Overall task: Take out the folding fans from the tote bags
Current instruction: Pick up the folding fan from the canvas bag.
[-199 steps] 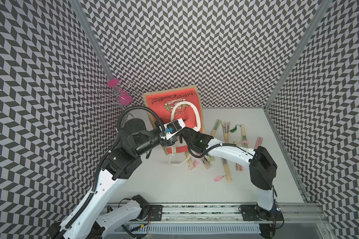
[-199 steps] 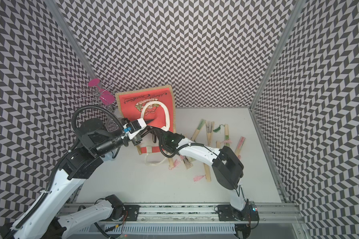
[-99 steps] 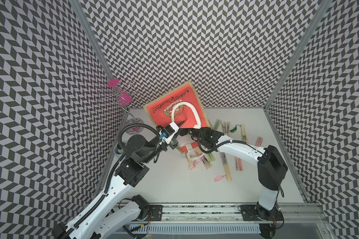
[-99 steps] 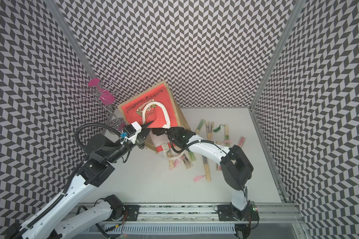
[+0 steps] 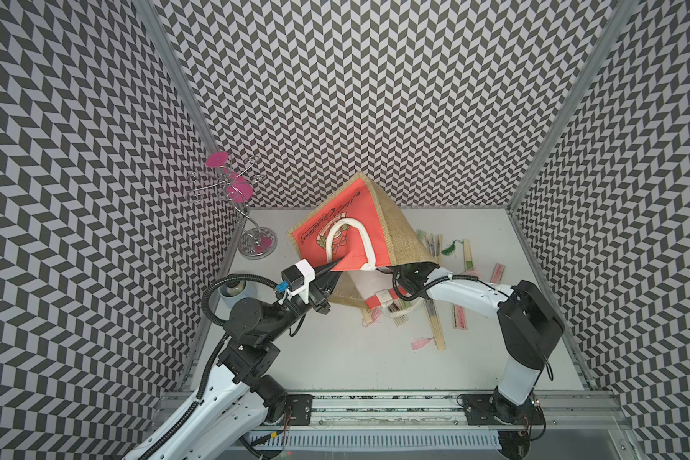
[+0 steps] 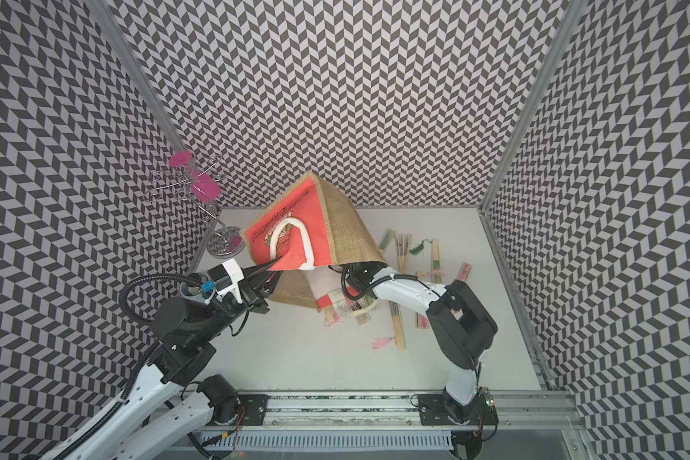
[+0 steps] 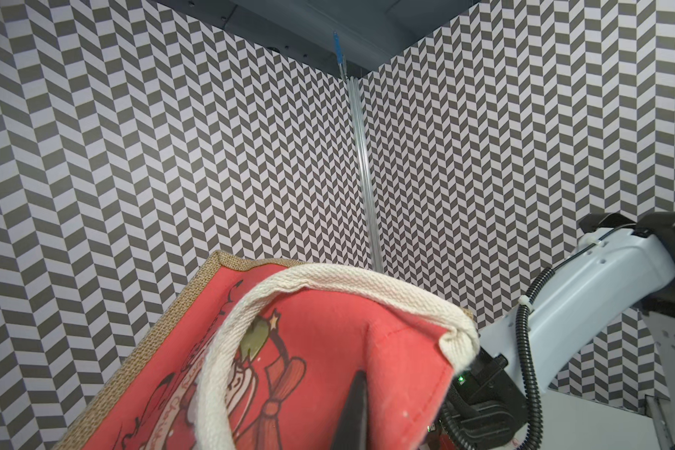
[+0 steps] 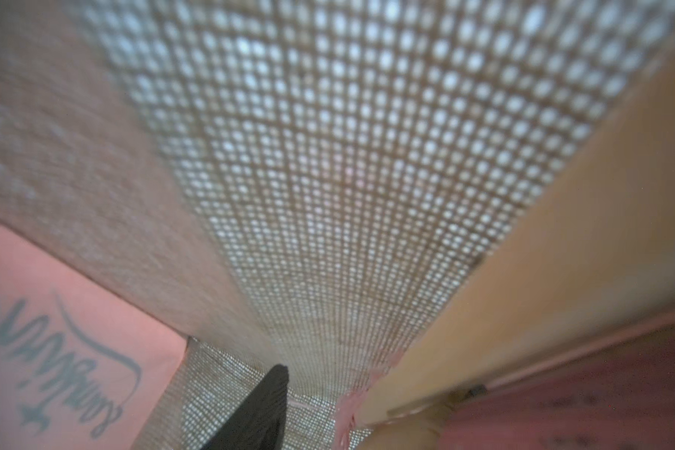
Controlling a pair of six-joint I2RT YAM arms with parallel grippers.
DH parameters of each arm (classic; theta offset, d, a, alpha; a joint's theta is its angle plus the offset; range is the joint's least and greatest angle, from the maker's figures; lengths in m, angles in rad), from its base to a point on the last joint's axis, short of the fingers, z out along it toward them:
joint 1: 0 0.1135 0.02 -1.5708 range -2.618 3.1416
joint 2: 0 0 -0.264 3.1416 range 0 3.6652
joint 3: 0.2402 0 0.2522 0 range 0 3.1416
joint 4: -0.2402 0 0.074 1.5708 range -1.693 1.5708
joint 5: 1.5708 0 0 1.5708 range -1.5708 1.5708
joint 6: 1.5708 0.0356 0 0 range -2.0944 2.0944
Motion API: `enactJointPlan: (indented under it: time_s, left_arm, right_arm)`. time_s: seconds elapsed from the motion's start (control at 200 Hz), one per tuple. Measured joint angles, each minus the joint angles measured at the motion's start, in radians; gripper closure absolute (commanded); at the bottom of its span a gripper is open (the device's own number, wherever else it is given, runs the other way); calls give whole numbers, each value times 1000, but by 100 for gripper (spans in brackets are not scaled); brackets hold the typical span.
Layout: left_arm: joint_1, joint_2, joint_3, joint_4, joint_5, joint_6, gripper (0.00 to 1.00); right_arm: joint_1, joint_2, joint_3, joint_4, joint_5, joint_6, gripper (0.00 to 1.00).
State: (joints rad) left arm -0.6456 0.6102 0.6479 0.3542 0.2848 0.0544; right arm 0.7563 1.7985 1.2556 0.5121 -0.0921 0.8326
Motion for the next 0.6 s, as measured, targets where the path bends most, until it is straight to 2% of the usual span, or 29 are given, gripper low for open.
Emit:
enactJointPlan:
  time_s: [0.215,0.601]
  left_arm:
    - [-2,8,-2,16,-36,-5,100]
    - [-10,121,74,68,-222,45,100]
  right_arm:
    - [0,0,0,-2,6,6,51]
    - [-2,-42,-15,-12,-21,-43,65]
